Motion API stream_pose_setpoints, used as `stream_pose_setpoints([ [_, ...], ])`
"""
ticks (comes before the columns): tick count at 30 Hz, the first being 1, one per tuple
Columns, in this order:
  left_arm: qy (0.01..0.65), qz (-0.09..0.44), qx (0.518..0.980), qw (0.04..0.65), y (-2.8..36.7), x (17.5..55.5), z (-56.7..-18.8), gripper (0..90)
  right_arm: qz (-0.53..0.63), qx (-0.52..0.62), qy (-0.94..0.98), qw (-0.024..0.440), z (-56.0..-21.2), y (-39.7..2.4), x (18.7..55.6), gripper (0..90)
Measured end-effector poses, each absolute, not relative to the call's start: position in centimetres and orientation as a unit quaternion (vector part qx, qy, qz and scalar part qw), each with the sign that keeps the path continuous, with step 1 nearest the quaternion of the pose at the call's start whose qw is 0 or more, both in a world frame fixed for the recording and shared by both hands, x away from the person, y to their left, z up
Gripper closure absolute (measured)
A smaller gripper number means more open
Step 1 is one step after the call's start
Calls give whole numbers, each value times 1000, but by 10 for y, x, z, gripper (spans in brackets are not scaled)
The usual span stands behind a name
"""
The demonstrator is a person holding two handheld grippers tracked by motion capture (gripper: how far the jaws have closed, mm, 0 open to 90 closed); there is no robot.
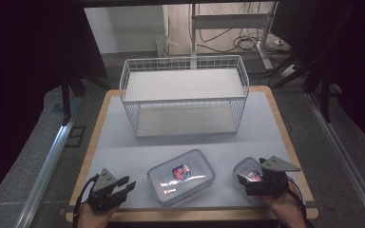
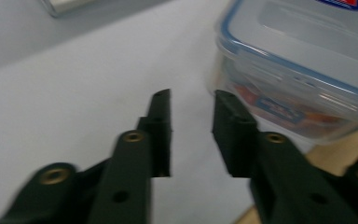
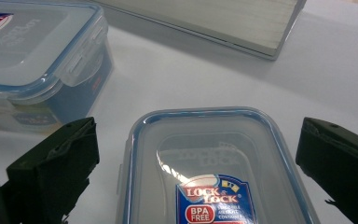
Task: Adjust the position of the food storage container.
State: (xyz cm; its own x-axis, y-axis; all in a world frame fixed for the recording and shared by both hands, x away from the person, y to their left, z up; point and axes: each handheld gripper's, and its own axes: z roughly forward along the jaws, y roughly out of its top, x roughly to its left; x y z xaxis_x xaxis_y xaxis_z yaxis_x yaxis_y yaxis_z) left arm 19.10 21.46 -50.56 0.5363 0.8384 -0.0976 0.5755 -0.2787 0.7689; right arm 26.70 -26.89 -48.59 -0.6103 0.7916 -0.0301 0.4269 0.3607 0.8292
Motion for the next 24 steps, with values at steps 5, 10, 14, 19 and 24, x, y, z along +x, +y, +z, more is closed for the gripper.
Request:
stream_pose_setpoints([
  [5, 451, 137, 788, 397, 211, 182, -511, 862, 419, 380, 796, 216, -484, -268, 266, 1],
  [10, 440, 151, 790, 400, 207, 173, -511, 631, 418, 372, 802, 210, -483, -262, 264, 23],
  [14, 437, 138, 792, 404, 208, 168, -512, 728, 416, 368, 806, 205, -484, -261, 264, 46],
  [19, 426, 125, 803, 398, 200, 165, -516, 810, 420, 366, 807, 196, -482, -259, 262, 109],
  [24, 403, 111, 806, 420, 189, 158, -513, 810, 422, 353, 815, 182, -481, -254, 260, 224],
])
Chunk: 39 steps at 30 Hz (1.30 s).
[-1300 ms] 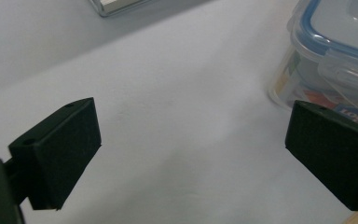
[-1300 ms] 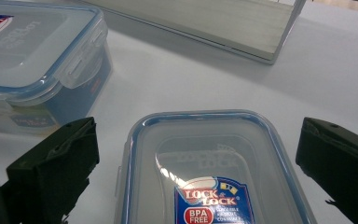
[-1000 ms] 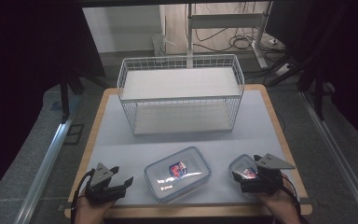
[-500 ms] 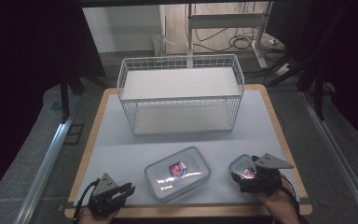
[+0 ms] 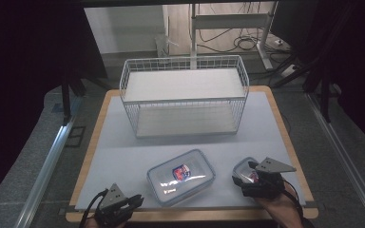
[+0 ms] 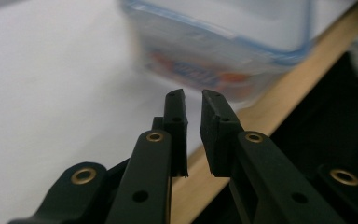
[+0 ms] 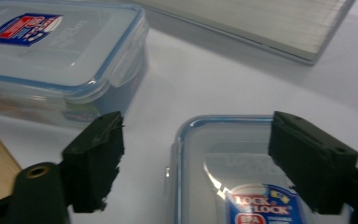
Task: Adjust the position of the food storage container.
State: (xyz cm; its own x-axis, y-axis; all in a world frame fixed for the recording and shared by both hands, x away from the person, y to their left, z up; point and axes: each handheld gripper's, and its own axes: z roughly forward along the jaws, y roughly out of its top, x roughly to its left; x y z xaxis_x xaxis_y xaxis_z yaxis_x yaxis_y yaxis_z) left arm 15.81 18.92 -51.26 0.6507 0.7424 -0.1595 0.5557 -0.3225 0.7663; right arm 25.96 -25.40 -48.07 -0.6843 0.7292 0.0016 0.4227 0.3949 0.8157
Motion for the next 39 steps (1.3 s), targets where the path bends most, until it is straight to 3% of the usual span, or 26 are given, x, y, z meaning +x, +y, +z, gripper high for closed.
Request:
stream_pose_setpoints([
  [4, 387, 93, 813, 424, 180, 152, -515, 827, 423, 338, 824, 166, -481, -250, 258, 386],
  [5, 387, 93, 813, 424, 180, 152, -515, 835, 423, 338, 824, 166, -481, -250, 258, 386],
  [6, 376, 79, 820, 425, 176, 150, -516, 844, 419, 328, 831, 162, -480, -246, 256, 470],
  [7, 376, 79, 820, 425, 176, 150, -516, 849, 419, 328, 831, 162, -480, -246, 256, 470],
  [8, 367, 76, 827, 420, 170, 149, -517, 851, 417, 318, 837, 158, -479, -242, 254, 563],
  [14, 343, 64, 839, 417, 153, 147, -517, 870, 398, 297, 857, 139, -483, -230, 252, 802],
  [17, 335, 59, 846, 411, 145, 149, -519, 884, 394, 289, 862, 131, -485, -226, 251, 884],
  [27, 325, 78, 861, 384, 125, 160, -524, 895, 388, 263, 877, 107, -491, -210, 248, 891],
  [39, 330, 82, 861, 379, 132, 176, -522, 900, 390, 269, 875, 98, -494, -208, 251, 886],
])
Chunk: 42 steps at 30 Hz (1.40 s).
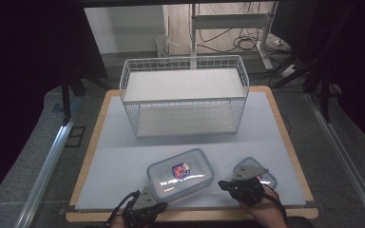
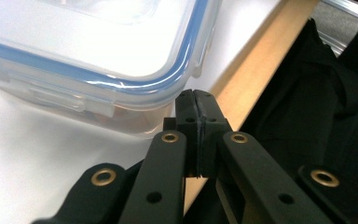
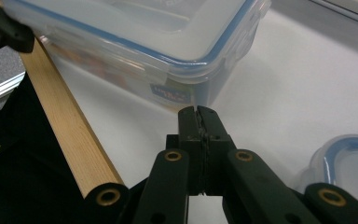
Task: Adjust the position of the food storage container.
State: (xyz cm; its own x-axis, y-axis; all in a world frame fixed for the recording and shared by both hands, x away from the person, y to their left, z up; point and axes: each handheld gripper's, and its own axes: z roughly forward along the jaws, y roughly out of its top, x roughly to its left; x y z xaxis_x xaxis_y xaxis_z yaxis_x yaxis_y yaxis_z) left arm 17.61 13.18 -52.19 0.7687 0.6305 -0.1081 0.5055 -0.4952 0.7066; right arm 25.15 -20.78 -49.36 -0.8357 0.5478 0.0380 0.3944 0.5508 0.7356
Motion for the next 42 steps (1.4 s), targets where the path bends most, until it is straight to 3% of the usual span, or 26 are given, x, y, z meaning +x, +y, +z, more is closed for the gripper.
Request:
stream_pose_setpoints([
  [15, 375, 110, 844, 367, 146, 202, -525, 900, 389, 267, 876, 101, -494, -204, 254, 877],
  [22, 422, 141, 816, 369, 179, 200, -516, 900, 392, 274, 872, 105, -492, -206, 255, 877],
  [26, 454, 132, 797, 377, 193, 213, -520, 900, 394, 286, 867, 104, -492, -204, 260, 867],
  [42, 436, 147, 813, 356, 172, 255, -516, 900, 376, 344, 851, 122, -494, -184, 279, 883],
])
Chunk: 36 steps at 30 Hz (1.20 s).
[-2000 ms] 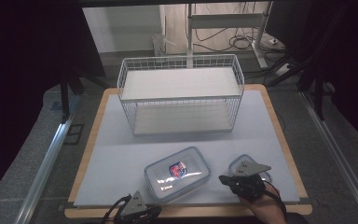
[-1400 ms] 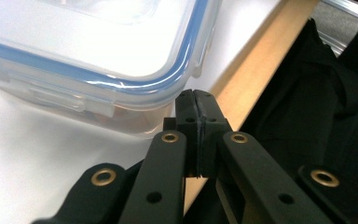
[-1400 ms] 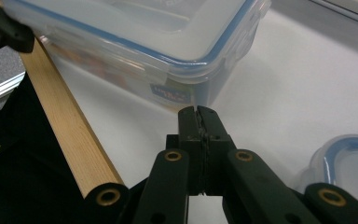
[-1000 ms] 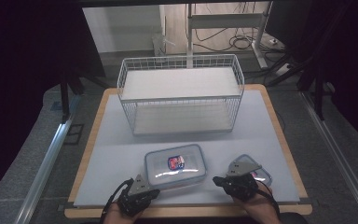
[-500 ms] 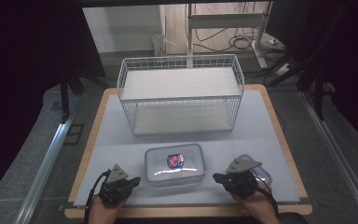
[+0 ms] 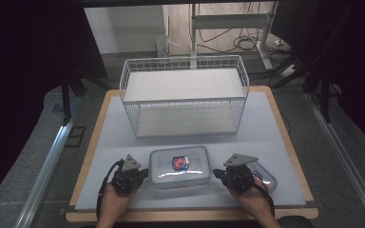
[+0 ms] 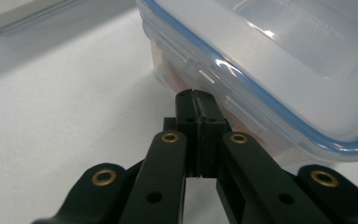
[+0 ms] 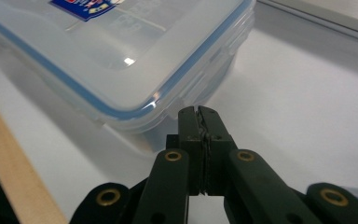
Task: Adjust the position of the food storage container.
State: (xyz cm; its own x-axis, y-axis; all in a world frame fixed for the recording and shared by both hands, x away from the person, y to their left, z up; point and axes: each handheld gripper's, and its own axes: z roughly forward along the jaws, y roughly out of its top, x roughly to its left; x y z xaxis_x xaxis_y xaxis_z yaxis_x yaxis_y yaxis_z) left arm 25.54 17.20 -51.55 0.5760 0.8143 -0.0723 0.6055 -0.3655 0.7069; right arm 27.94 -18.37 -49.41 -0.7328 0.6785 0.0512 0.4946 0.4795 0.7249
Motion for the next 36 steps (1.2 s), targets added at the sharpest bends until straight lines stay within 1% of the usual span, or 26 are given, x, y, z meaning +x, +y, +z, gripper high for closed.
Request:
stream_pose_setpoints([
  [12, 427, 151, 820, 350, 156, 283, -515, 900, 357, 381, 843, 130, -490, -193, 283, 887],
  [19, 428, 140, 817, 360, 158, 282, -516, 898, 356, 381, 843, 131, -491, -194, 284, 876],
  [23, 432, 145, 812, 364, 161, 280, -514, 863, 356, 379, 844, 131, -489, -196, 283, 860],
  [24, 432, 148, 811, 365, 162, 280, -514, 813, 360, 380, 842, 132, -486, -198, 283, 845],
  [25, 433, 152, 811, 362, 165, 279, -513, 813, 360, 380, 842, 132, -486, -198, 283, 845],
  [26, 436, 155, 810, 360, 167, 279, -512, 746, 363, 380, 840, 132, -483, -202, 284, 820],
  [27, 439, 156, 809, 359, 169, 278, -511, 746, 363, 380, 840, 132, -483, -202, 284, 820],
  [28, 441, 157, 808, 358, 172, 278, -510, 715, 364, 380, 840, 131, -481, -204, 284, 805],
  [30, 450, 148, 802, 364, 178, 278, -508, 612, 365, 381, 840, 123, -479, -208, 286, 748],
  [35, 458, 137, 796, 371, 189, 280, -502, 405, 373, 381, 839, 110, -474, -214, 291, 579],
  [36, 459, 136, 794, 375, 191, 280, -499, 387, 375, 381, 839, 107, -472, -215, 292, 552],
])
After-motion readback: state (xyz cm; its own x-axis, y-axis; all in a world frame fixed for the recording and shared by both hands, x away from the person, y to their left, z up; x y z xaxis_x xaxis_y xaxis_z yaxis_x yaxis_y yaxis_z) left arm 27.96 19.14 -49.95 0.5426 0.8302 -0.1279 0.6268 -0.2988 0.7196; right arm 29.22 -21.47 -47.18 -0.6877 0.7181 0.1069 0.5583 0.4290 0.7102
